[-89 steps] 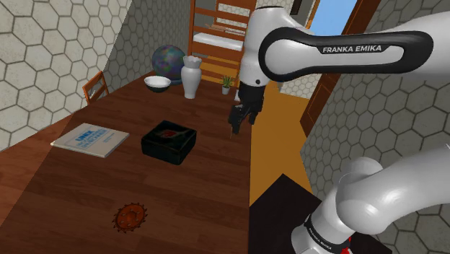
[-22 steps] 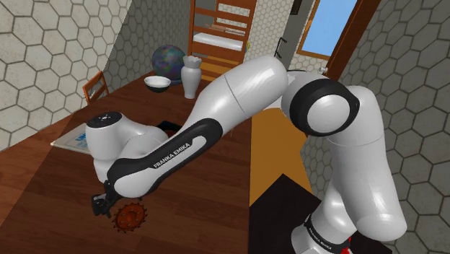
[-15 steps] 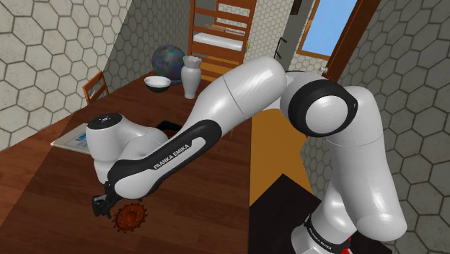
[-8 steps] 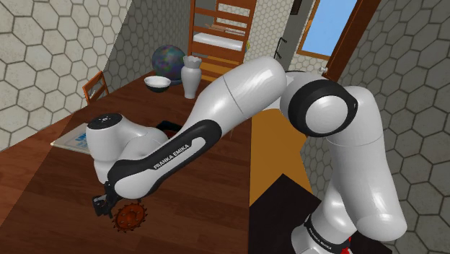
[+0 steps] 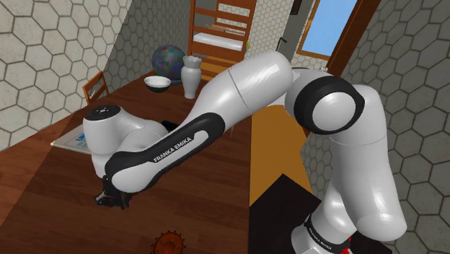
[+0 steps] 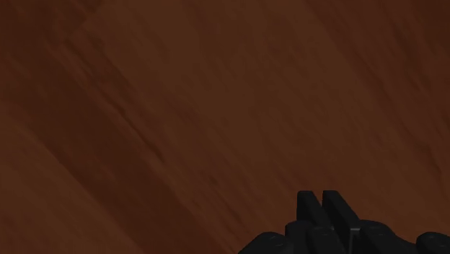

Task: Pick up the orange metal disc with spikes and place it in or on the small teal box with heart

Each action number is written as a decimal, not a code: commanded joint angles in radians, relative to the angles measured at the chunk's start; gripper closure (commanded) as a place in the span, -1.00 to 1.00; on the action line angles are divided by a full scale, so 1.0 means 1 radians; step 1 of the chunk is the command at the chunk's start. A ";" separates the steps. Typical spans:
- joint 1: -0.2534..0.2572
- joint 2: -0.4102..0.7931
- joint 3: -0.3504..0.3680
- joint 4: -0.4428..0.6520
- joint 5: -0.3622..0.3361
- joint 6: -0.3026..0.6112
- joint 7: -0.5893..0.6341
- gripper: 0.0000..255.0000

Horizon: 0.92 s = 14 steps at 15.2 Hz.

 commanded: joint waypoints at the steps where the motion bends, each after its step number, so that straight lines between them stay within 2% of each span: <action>1: -0.003 -0.015 0.003 0.001 0.005 -0.016 -0.003 1.00; 3: -0.001 -0.015 0.003 0.003 0.005 -0.017 -0.002 1.00; 4: -0.001 -0.015 0.003 0.003 0.005 -0.017 -0.002 -1.00; 9: 0.006 -0.204 -0.004 -0.290 0.048 0.103 0.187 -1.00; 14: 0.041 -0.368 0.000 -0.526 0.090 0.190 0.397 -1.00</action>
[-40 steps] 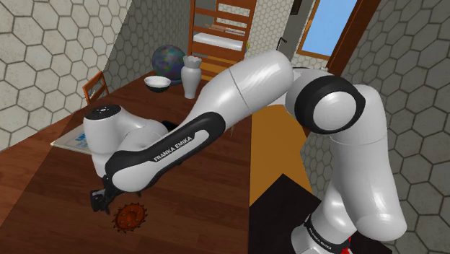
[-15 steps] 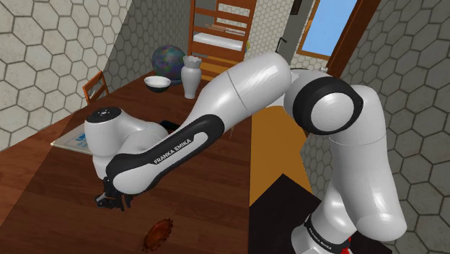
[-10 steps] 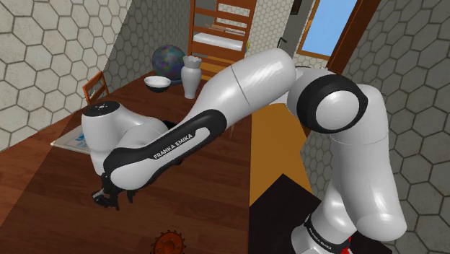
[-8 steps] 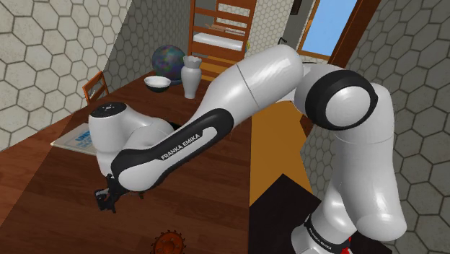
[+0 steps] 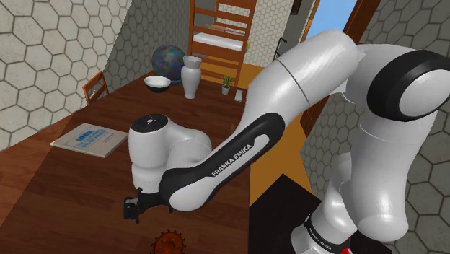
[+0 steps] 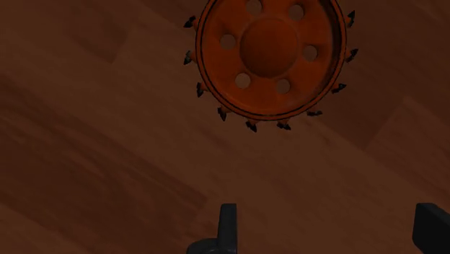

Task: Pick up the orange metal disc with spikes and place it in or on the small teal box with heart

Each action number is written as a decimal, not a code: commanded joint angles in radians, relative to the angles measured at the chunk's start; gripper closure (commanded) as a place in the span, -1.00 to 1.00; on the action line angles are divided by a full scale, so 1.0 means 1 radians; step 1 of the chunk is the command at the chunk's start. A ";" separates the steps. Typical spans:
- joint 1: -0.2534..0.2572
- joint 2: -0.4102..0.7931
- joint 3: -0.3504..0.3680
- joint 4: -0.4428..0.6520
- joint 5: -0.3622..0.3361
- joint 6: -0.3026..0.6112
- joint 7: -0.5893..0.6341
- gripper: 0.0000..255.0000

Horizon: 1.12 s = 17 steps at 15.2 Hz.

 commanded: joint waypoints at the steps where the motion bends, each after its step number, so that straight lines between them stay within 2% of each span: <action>1: 0.019 -0.060 0.004 -0.091 0.015 0.037 0.097 -1.00; 3: 0.040 -0.116 0.013 -0.167 0.030 0.061 0.192 -1.00; 11: 0.050 -0.028 -0.001 -0.178 -0.018 0.156 0.229 -1.00; 17: 0.050 -0.028 -0.002 -0.178 -0.018 0.156 0.229 -1.00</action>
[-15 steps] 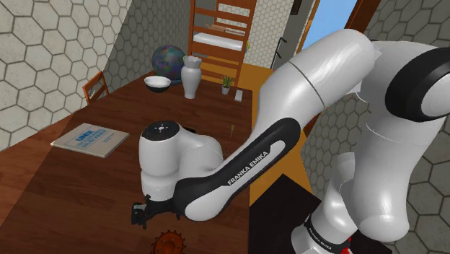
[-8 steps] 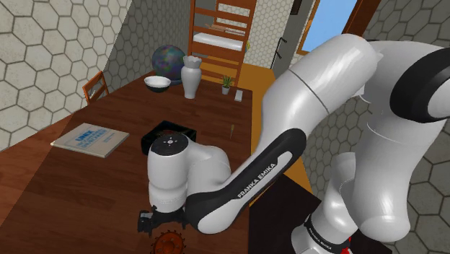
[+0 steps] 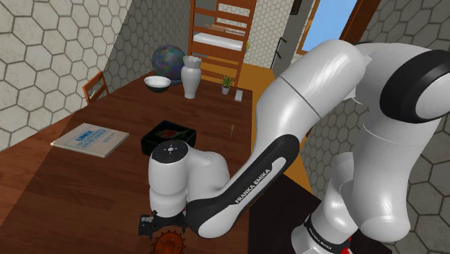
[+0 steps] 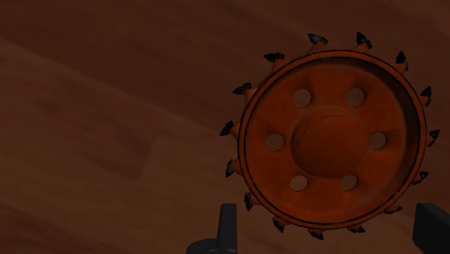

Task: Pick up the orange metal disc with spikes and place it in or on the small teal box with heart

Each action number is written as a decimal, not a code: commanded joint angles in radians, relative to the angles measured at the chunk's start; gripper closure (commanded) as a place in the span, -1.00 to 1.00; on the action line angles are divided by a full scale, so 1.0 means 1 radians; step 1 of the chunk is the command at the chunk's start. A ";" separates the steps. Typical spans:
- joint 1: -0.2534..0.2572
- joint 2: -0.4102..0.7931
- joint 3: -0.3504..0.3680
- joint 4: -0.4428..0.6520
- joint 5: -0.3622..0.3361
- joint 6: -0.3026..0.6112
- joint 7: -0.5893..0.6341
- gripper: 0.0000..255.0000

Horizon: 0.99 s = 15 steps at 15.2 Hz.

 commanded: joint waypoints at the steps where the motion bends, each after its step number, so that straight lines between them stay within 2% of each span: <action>1: 0.000 0.000 0.000 0.000 0.000 0.000 0.000 -1.00; 2: 0.000 0.000 0.000 0.000 0.000 0.000 0.000 -1.00; 3: 0.000 0.000 0.000 0.000 0.000 0.000 0.000 1.00; 12: 0.000 0.000 0.000 0.000 0.000 0.000 0.000 1.00; 15: -0.005 -0.036 0.008 0.003 0.019 -0.037 -0.014 1.00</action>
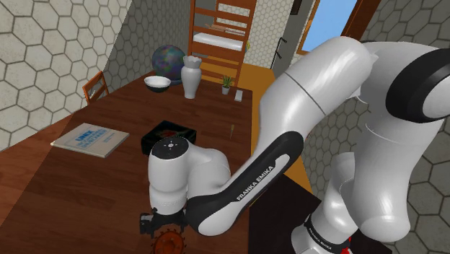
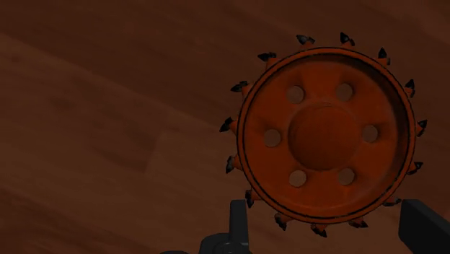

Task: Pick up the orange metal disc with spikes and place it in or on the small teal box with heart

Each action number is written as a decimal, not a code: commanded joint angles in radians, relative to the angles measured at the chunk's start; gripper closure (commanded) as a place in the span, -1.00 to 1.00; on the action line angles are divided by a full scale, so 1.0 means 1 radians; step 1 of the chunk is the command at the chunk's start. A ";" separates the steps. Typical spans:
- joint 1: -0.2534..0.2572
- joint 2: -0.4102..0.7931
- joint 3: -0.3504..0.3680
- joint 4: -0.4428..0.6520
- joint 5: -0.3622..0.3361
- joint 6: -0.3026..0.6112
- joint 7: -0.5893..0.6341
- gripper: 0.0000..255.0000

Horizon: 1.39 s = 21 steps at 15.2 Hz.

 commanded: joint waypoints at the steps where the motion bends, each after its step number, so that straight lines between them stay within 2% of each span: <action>1: -0.003 -0.024 0.005 0.003 0.013 -0.026 -0.009 1.00; 11: -0.010 -0.131 0.017 0.030 0.066 -0.155 -0.047 1.00; 12: -0.010 -0.119 0.016 0.028 0.060 -0.142 -0.044 1.00; 13: -0.010 -0.119 0.016 0.028 0.060 -0.142 -0.044 -1.00; 15: -0.032 -0.021 0.029 0.102 0.165 -0.184 -0.271 -1.00; 16: -0.042 0.009 0.038 0.126 0.189 -0.201 -0.332 -1.00; 21: -0.037 0.057 0.039 0.110 0.174 -0.138 -0.321 -1.00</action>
